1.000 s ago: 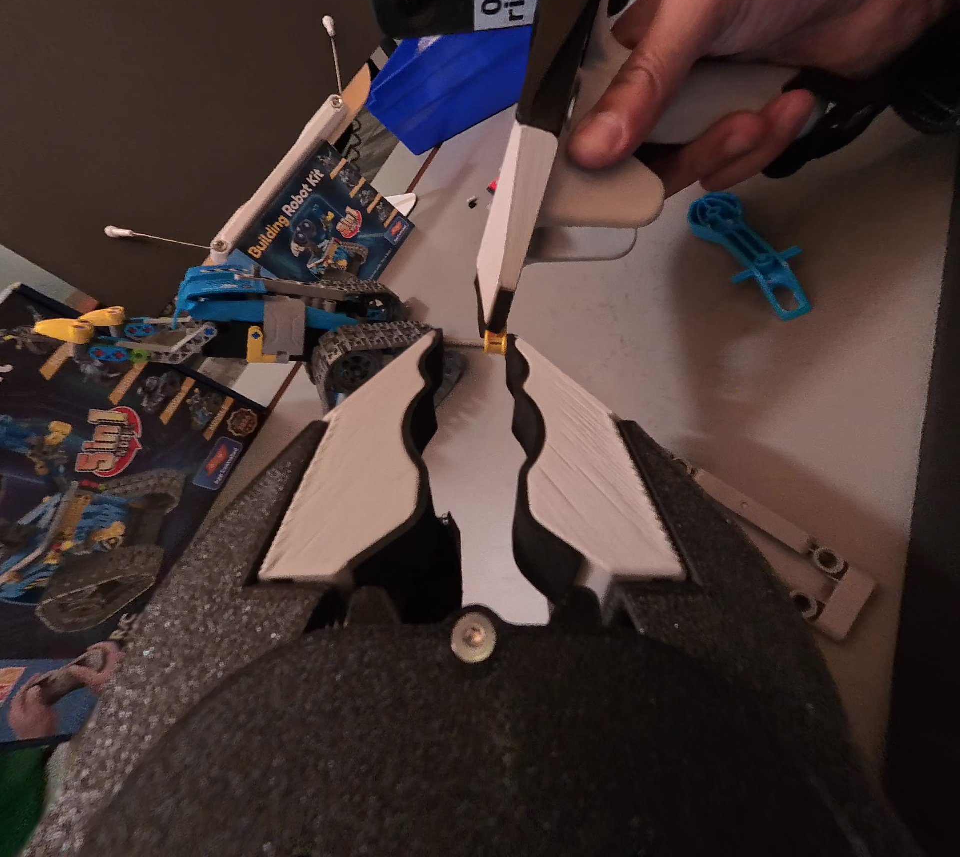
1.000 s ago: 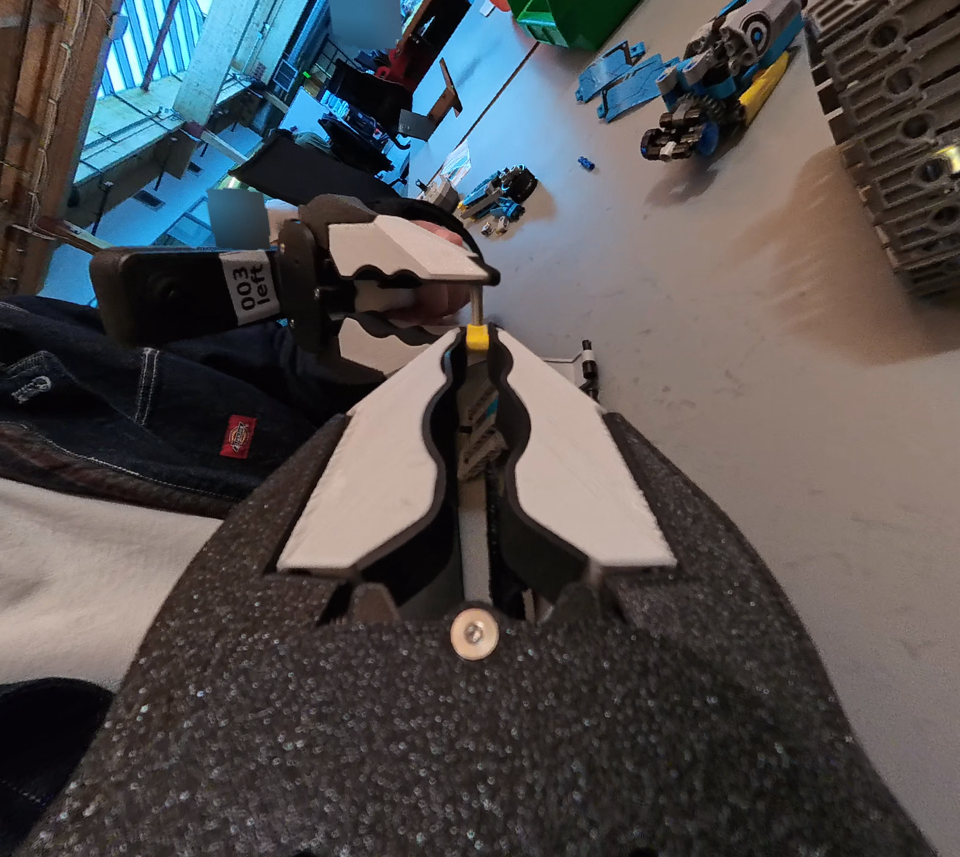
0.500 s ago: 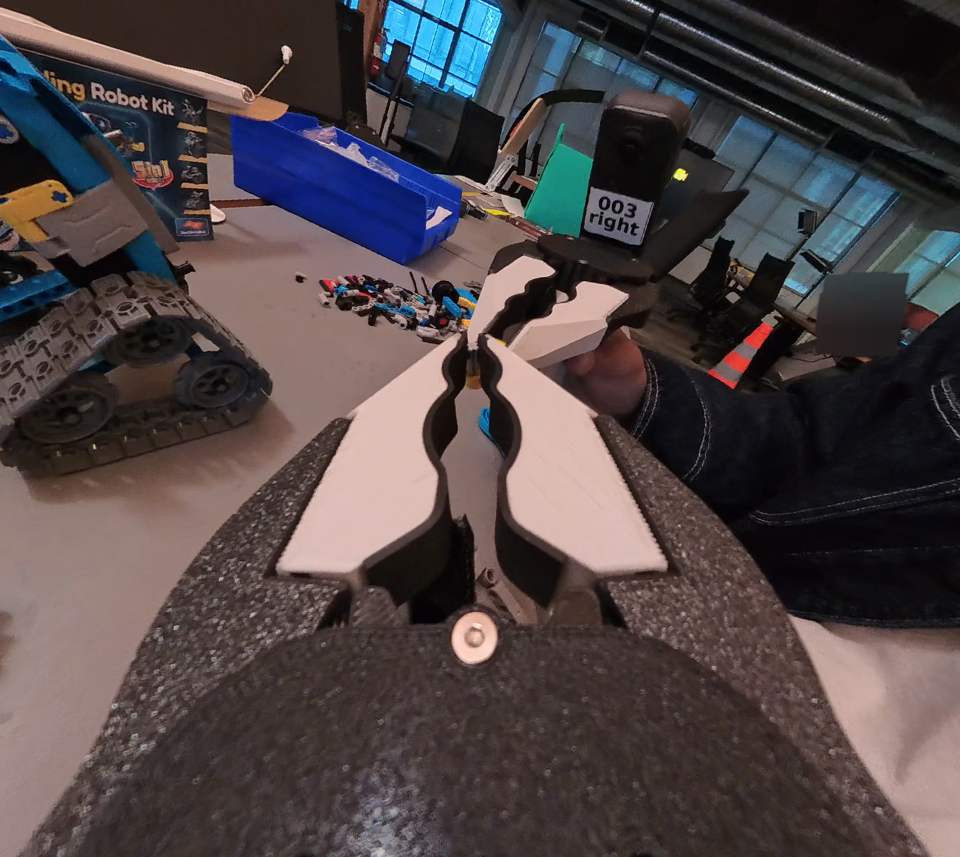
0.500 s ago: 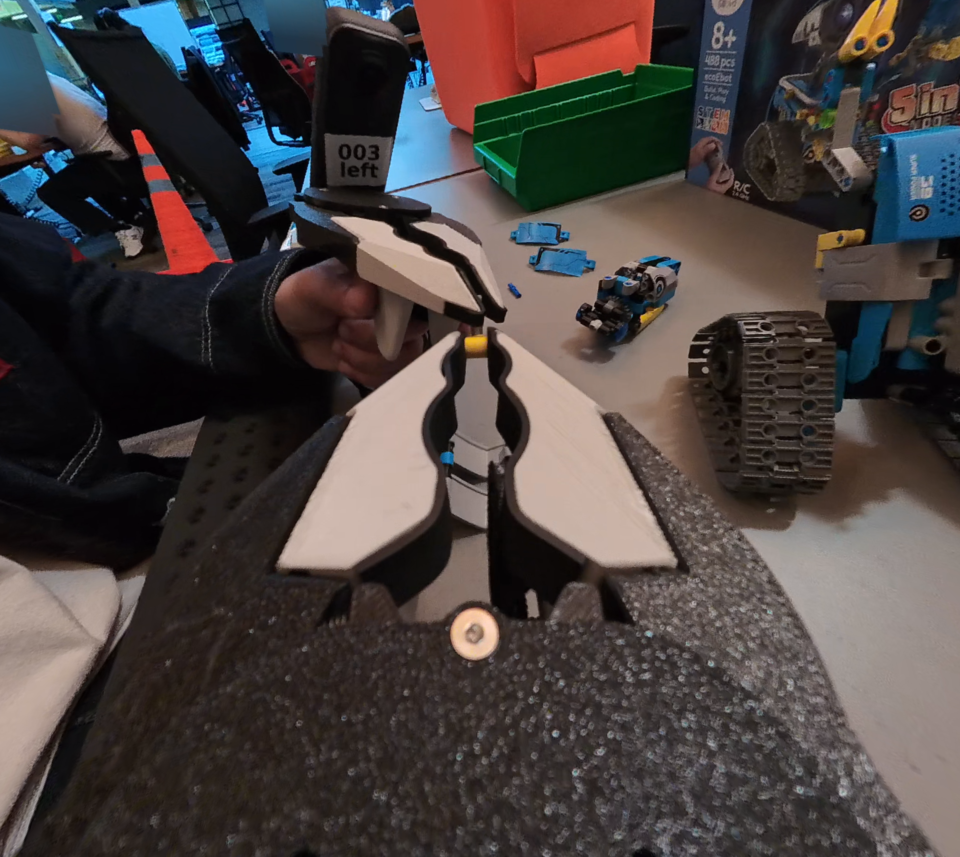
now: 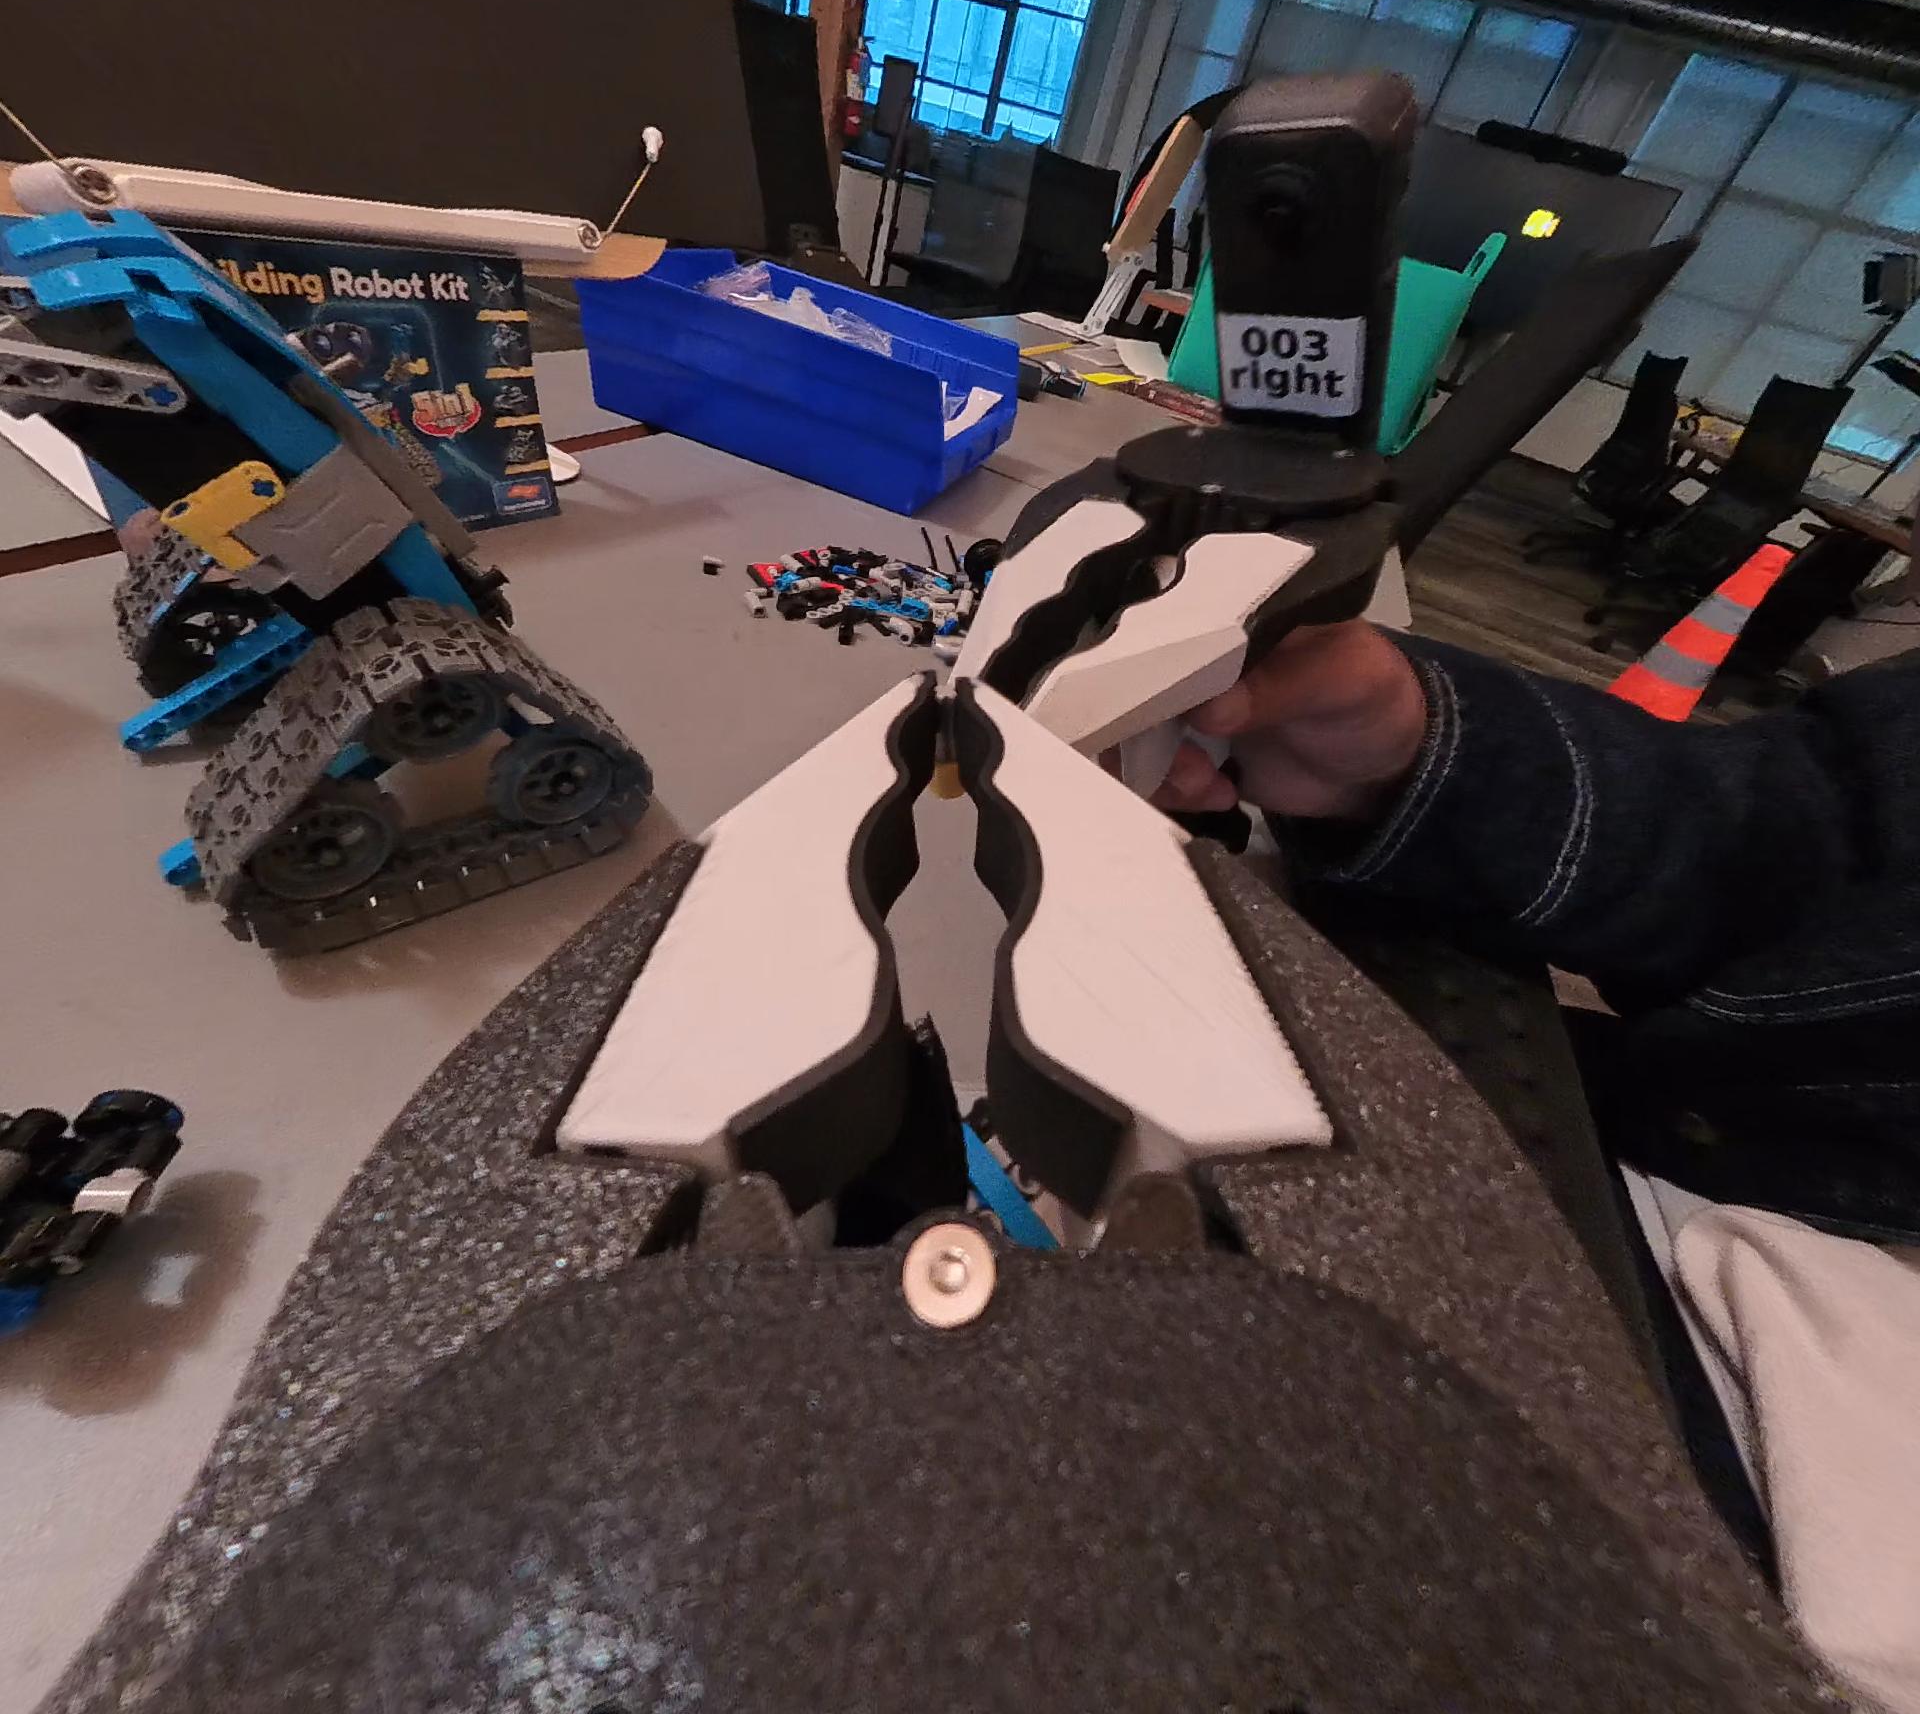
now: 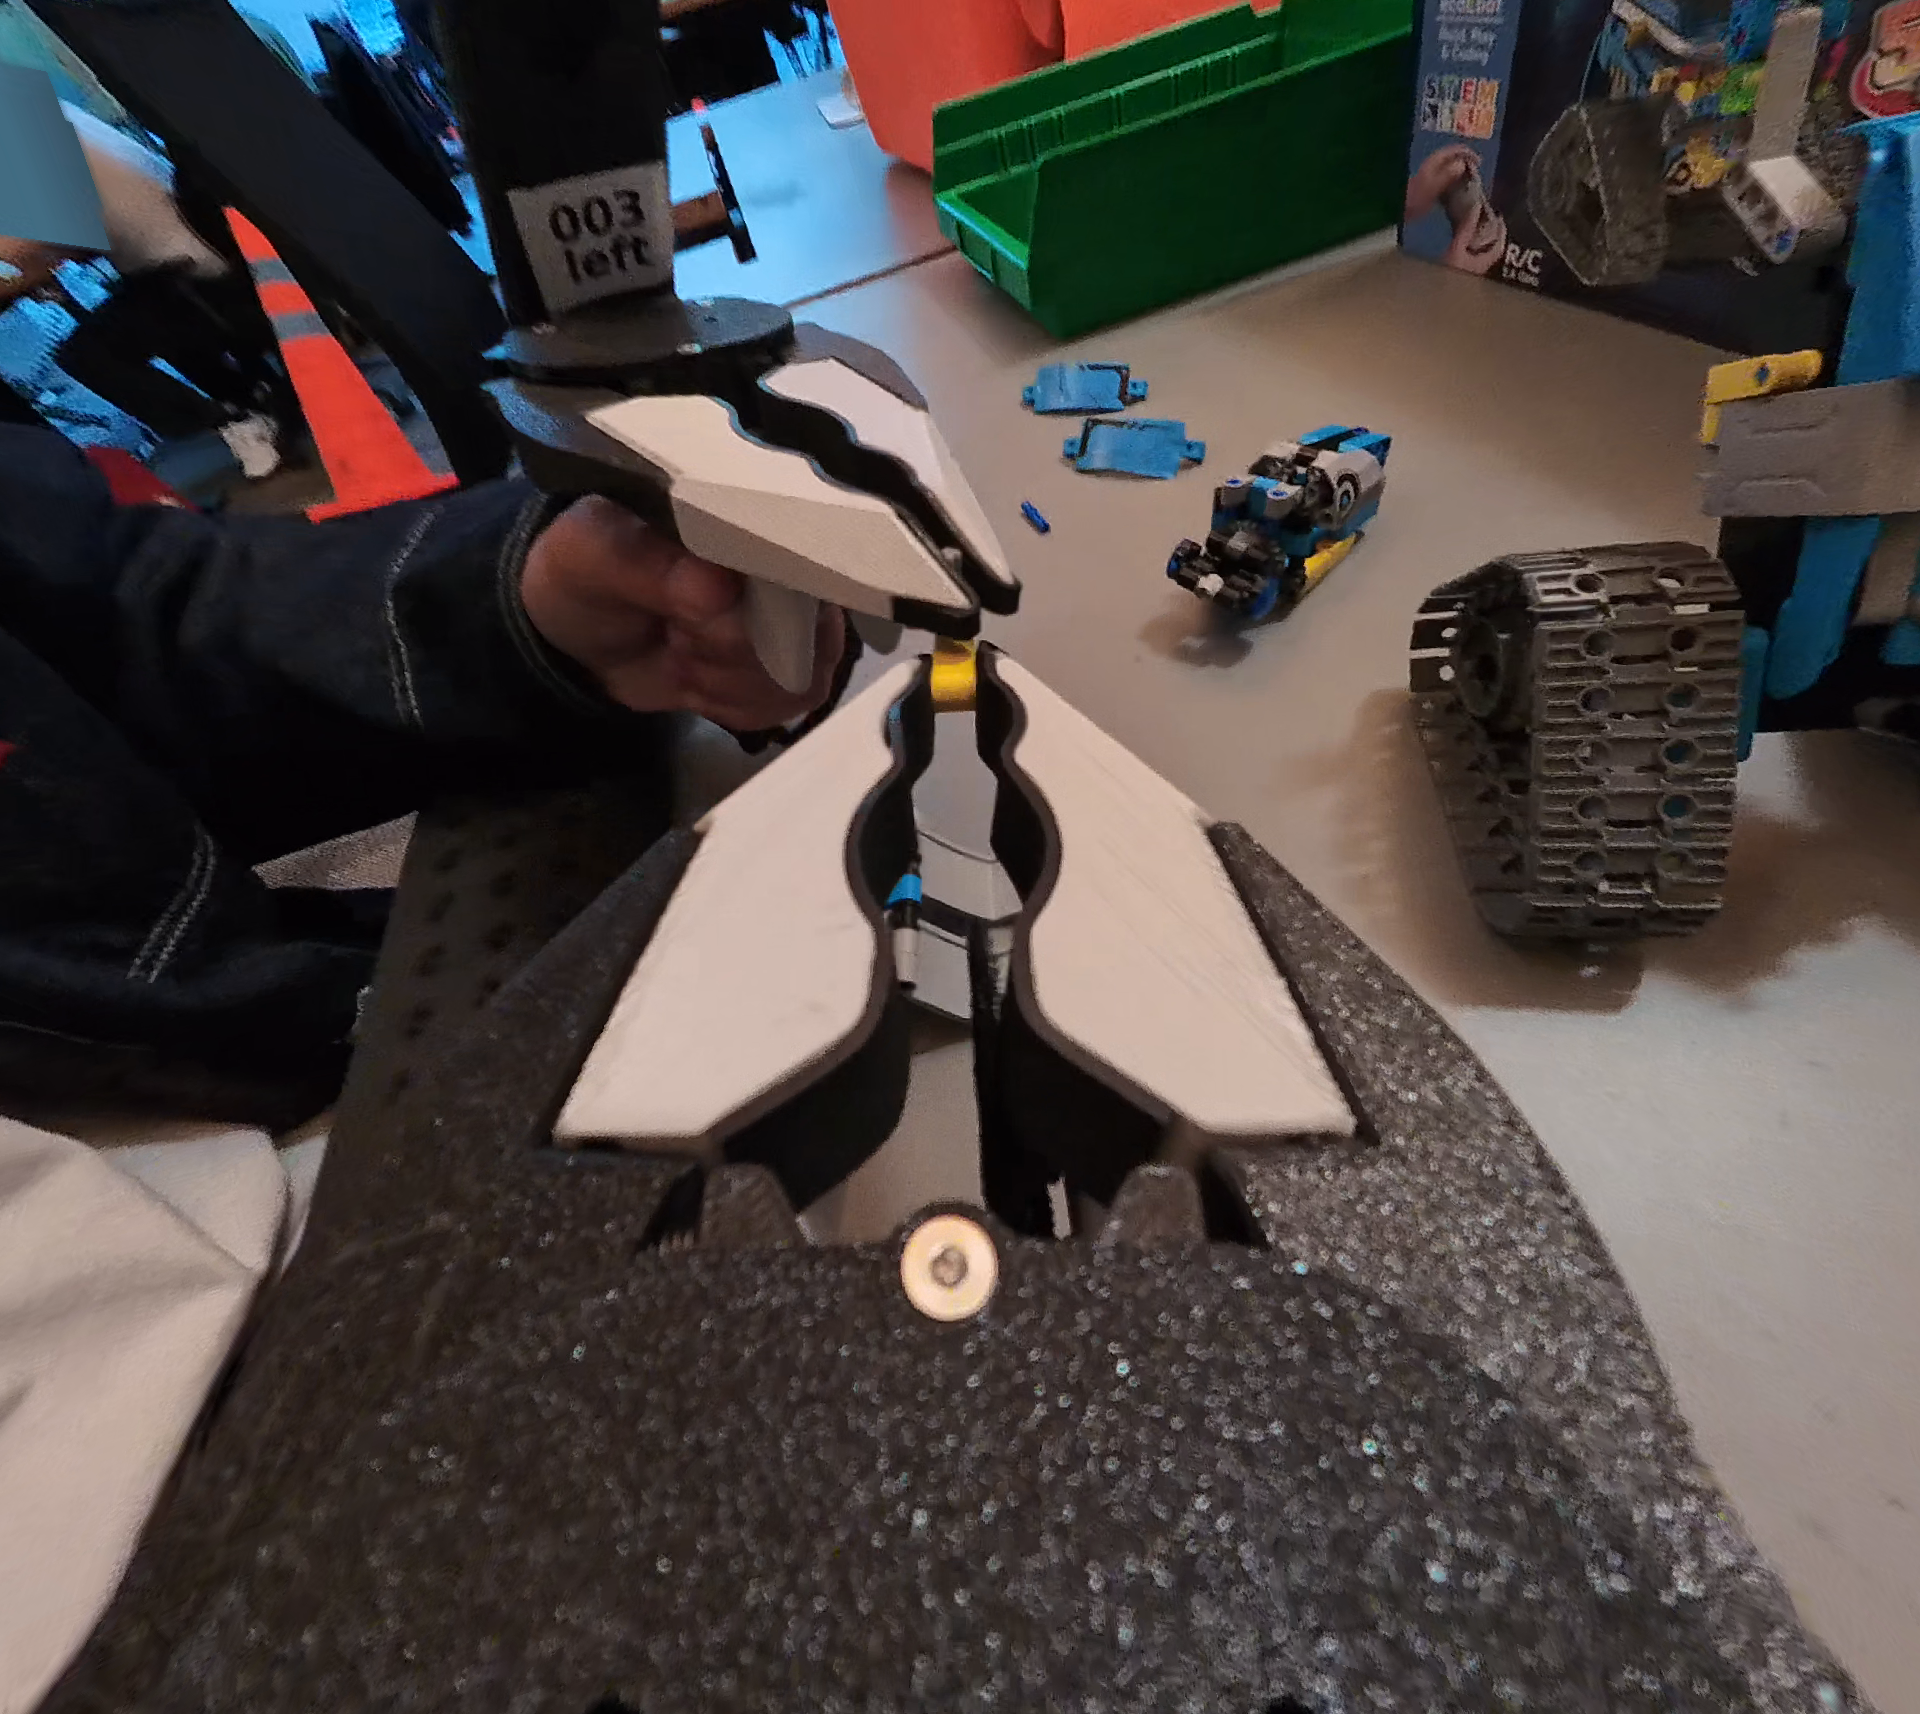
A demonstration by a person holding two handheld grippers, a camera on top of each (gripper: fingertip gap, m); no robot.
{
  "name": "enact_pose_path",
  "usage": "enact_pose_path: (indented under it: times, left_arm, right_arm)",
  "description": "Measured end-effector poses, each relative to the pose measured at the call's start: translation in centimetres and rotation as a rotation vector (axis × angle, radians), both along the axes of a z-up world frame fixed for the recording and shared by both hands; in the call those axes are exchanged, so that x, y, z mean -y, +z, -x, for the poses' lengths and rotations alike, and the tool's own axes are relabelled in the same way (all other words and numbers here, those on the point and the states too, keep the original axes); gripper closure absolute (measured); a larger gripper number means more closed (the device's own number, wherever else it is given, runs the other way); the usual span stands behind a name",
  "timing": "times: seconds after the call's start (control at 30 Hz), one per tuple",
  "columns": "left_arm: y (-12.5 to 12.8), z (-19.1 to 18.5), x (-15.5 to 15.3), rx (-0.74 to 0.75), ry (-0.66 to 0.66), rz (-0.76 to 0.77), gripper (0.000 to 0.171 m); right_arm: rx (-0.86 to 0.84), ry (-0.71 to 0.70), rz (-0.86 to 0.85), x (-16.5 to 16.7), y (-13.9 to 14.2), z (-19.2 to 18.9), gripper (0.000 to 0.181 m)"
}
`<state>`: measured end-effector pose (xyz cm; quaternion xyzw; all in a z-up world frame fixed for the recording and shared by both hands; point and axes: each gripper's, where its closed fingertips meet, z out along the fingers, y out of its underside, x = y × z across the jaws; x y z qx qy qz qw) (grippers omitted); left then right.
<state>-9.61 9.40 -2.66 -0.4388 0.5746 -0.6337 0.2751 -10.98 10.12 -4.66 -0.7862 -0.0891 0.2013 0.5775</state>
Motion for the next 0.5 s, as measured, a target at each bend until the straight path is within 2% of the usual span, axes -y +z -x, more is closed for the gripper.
enact_pose_path:
  times: [0.03, 0.07, 0.1, 0.13, 0.17, 0.2, 0.23, 0.37, 0.43, 0.47, 0.5]
  left_arm:
    - [0.1, 0.0, -0.1, 0.010, 0.008, -0.005, 0.171]
    - [1.6, 0.5, -0.4, 0.086, 0.013, 0.025, 0.170]
    - [4.3, 1.4, -1.0, 0.202, 0.012, 0.097, 0.171]
    - [5.0, 1.6, -2.0, 0.229, 0.030, 0.119, 0.171]
    - [3.8, 1.2, -2.6, 0.185, 0.054, 0.089, 0.171]
    - [3.0, 1.0, -2.9, 0.153, 0.059, 0.092, 0.170]
    - [3.3, 1.1, -3.3, 0.161, 0.061, 0.124, 0.170]
    - [2.6, 0.6, -3.7, 0.099, 0.042, 0.192, 0.170]
    - [2.4, 0.6, -3.1, 0.079, 0.001, 0.226, 0.170]
    - [2.2, 0.5, -2.9, 0.057, -0.015, 0.248, 0.169]
    - [1.8, 0.3, -3.1, 0.035, -0.003, 0.260, 0.169]
  right_arm:
    - [0.000, 0.001, 0.017, -0.1, -0.1, 0.1, 0.175]
    - [0.066, -0.004, 0.139, -0.1, -2.5, -0.2, 0.176]
    - [0.240, -0.007, 0.344, 0.4, -7.6, -0.8, 0.175]
    - [0.251, 0.049, 0.430, 0.9, -10.4, 0.6, 0.175]
    - [0.210, 0.069, 0.365, 0.6, -9.2, 2.1, 0.175]
    - [0.212, 0.021, 0.265, -0.1, -6.6, 1.5, 0.175]
    - [0.187, -0.018, 0.217, -0.3, -4.8, 0.2, 0.175]
    - [0.036, -0.071, 0.161, 0.8, -3.1, -3.0, 0.175]
    - [0.057, -0.089, 0.143, 1.9, -2.6, -4.9, 0.175]
    - [0.091, -0.139, 0.167, 2.7, -2.8, -7.0, 0.175]
    - [0.163, -0.253, 0.217, 4.0, -3.5, -10.6, 0.175]
